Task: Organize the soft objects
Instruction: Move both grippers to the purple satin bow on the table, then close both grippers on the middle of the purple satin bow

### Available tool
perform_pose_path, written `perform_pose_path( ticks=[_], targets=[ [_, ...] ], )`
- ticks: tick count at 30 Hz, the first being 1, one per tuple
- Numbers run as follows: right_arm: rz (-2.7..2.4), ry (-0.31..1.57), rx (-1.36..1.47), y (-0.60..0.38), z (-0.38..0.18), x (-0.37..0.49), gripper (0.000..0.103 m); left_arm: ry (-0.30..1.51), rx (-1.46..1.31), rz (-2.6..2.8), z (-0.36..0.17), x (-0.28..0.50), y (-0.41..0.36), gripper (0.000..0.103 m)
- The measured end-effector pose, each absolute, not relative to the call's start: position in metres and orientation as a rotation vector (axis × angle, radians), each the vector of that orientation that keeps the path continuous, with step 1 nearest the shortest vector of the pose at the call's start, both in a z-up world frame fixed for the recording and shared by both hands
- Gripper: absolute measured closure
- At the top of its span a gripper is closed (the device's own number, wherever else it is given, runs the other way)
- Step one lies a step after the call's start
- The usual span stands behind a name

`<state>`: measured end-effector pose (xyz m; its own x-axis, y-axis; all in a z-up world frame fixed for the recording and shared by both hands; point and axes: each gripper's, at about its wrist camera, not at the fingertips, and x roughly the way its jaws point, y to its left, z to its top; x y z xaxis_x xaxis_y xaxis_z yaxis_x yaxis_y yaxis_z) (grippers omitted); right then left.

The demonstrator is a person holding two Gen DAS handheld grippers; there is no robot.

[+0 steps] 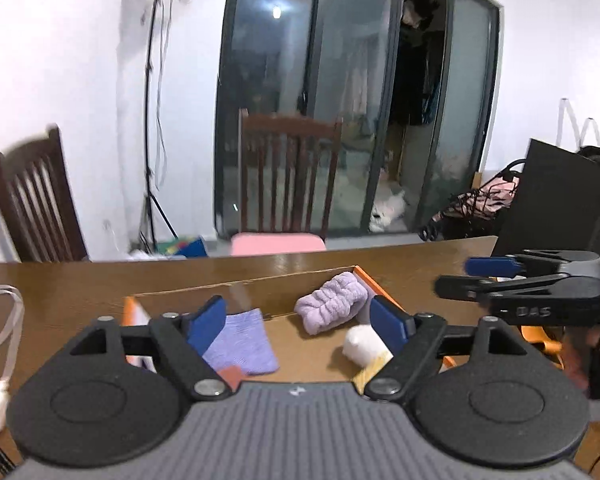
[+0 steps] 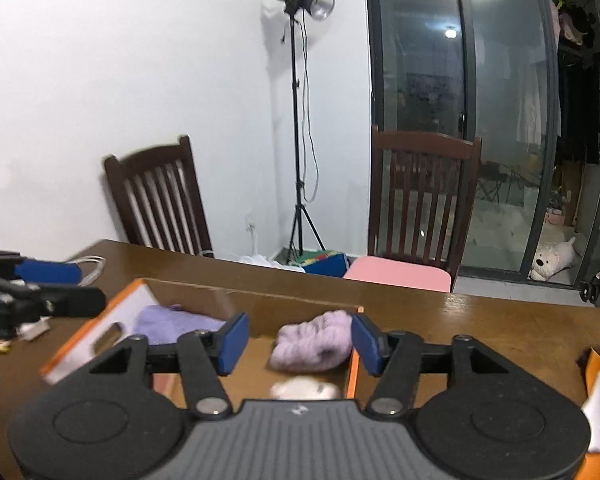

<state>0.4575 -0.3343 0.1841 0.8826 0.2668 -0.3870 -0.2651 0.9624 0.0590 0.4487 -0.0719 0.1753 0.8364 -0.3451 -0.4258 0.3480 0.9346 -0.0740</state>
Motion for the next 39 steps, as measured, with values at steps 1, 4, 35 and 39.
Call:
perform_pose_path(
  ticks=[1, 4, 35, 39],
  targets=[
    [0.282, 0.397, 0.013, -0.336, 0.184, 0.442, 0.04, 0.425, 0.013, -0.36, 0.175, 0.429, -0.067, 0.017],
    [0.307, 0.365, 0.05, -0.341, 0.177, 0.386, 0.03, 0.392, 0.022, -0.34, 0.167, 0.381, -0.057, 0.013],
    [0.335, 0.429, 0.307, -0.356, 0.056, 0.316, 0.019, 0.568, -0.013, -0.338, 0.075, 0.305, -0.086, 0.008],
    [0.325, 0.44, 0.369, -0.366, 0.048, 0.361, 0.034, 0.649, -0.105, -0.368, 0.068, 0.357, -0.105, 0.023]
  ],
)
